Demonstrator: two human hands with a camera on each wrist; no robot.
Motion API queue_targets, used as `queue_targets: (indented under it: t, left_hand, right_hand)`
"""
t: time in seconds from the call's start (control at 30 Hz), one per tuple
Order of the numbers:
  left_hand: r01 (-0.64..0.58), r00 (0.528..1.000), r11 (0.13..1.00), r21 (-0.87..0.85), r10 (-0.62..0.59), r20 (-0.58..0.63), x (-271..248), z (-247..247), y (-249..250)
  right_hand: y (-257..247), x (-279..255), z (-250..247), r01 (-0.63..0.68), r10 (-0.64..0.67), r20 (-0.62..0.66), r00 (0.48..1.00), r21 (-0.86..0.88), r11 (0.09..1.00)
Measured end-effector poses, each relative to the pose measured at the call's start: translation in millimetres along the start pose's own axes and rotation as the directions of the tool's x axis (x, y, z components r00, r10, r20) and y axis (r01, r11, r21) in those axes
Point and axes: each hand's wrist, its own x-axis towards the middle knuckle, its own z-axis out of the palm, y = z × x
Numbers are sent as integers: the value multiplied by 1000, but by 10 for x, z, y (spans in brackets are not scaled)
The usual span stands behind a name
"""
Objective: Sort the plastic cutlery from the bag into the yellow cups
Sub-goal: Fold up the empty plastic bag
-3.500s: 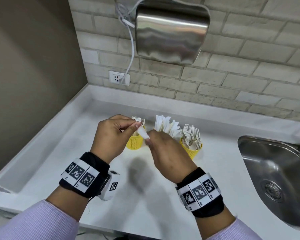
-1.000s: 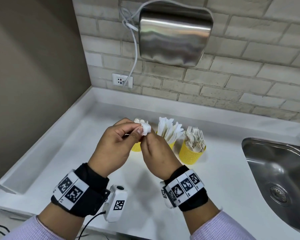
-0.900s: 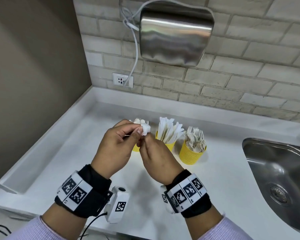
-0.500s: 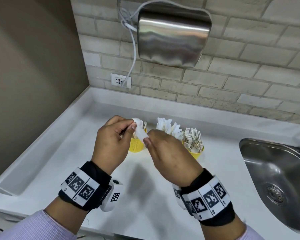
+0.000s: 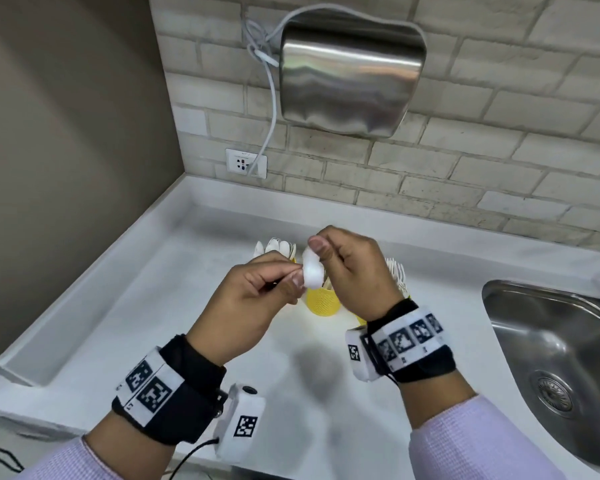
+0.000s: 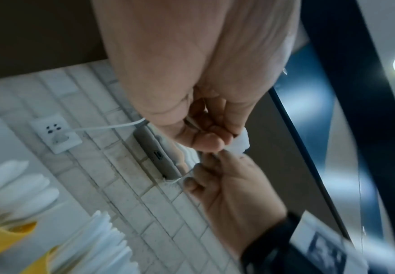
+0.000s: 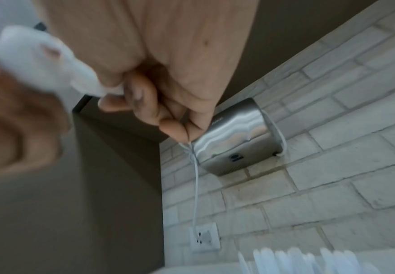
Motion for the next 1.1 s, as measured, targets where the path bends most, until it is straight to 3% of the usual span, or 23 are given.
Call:
queue_targets:
  t: [0.07,0.13,0.27,0.43,0.57,0.67,0.73,0.83,1.0,1.1]
  left_hand:
    - [-4,1000,998,-55,2,-24,16,14,22]
    - [-10,998,999,-52,7,-62,33,32,5]
    - [-34,989,999,19,36,-140,39,124,-61]
    - [-94,985,978,188,118,-123,73,99,-132]
    - [-116,992,901,419,127,3,120,33,-100]
    - [-146,989,864,482,144,41,143,48,-111]
    - [-182,982,832,524,179,57,156,75,-107]
    - [-203,976,845,495,217,30,169,132,-39]
    - [-105,975,938,331,162,-150,143,231,79]
    - [-46,967,944,326,125,-224,181,186,59]
  right_hand:
    - [-8,-95,203,-82,84,-14,996,101,991]
    - [-94,-191,382,-173,185,-6,983,328,929]
    - [-136,-310,518,-399,464,87,882,661,635]
    - [-108,-375,364,-446,477,272,835,843,300]
    - [-39,-392,203,-487,437,374,818,854,182]
    - [-79,-352,193,-546,463,416,783,816,191]
    - [-147,-322,233,-564,502,374,780,768,305]
    - [-245,-313,336,-510,566,202,799,726,461]
    - [-350,-312,428,-465,665,93,742,785,409]
    - [-374,-317,389,-478,638,91,765,744,467]
